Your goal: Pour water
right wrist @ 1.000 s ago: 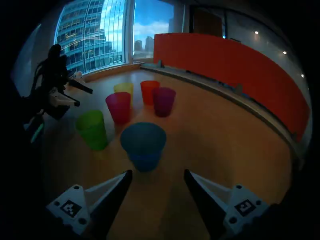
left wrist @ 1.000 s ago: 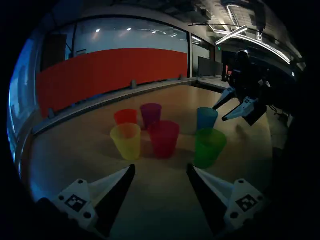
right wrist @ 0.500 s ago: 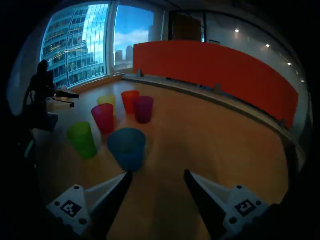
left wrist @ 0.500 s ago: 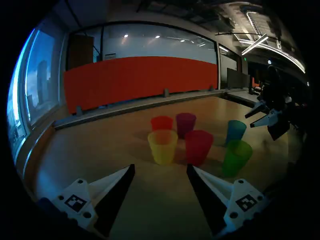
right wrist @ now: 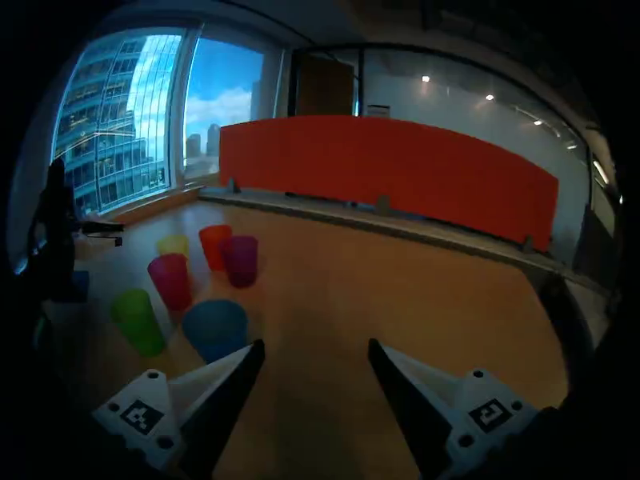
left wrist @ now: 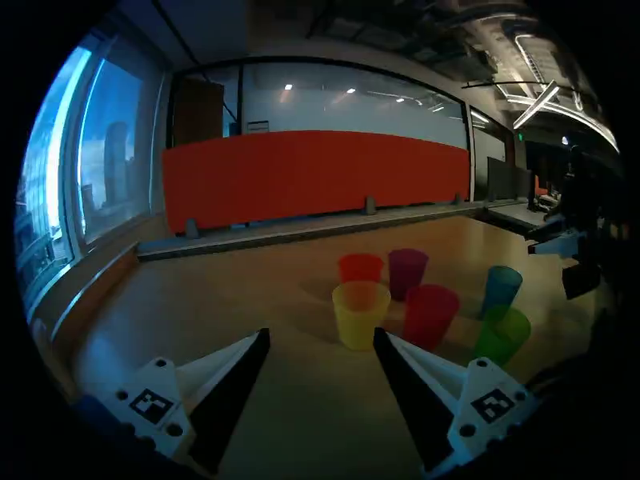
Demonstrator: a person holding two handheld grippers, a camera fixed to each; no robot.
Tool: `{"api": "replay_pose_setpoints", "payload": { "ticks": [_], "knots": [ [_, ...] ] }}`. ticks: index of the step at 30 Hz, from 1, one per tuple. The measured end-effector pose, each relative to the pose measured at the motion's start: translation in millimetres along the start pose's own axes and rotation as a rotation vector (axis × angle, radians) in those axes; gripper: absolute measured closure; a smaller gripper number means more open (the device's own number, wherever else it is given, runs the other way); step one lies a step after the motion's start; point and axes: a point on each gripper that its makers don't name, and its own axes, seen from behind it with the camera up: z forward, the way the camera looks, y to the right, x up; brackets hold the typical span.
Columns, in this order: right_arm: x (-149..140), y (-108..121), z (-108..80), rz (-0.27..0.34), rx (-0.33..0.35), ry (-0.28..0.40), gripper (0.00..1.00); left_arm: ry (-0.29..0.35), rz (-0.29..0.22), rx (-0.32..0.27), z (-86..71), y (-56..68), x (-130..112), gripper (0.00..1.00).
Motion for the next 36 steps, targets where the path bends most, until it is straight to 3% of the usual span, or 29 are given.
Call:
{"api": "replay_pose_setpoints", "payload": {
  "ticks": [12,26,36],
  "knots": [
    [23.4,23.0,2.8,0.026,-0.166,0.133,0.00,0.084,-0.036,0.109,-2.7,-23.6,22.5,0.04],
    [70.9,45.3,-16.8,0.083,-0.333,0.348,0.00,0.200,-0.035,0.162,-7.1,-24.3,57.4,0.04],
    [90.4,54.5,-35.5,0.100,-0.411,0.434,0.00,0.291,-0.008,0.199,-15.4,-24.4,84.1,0.04]
  ]
}}
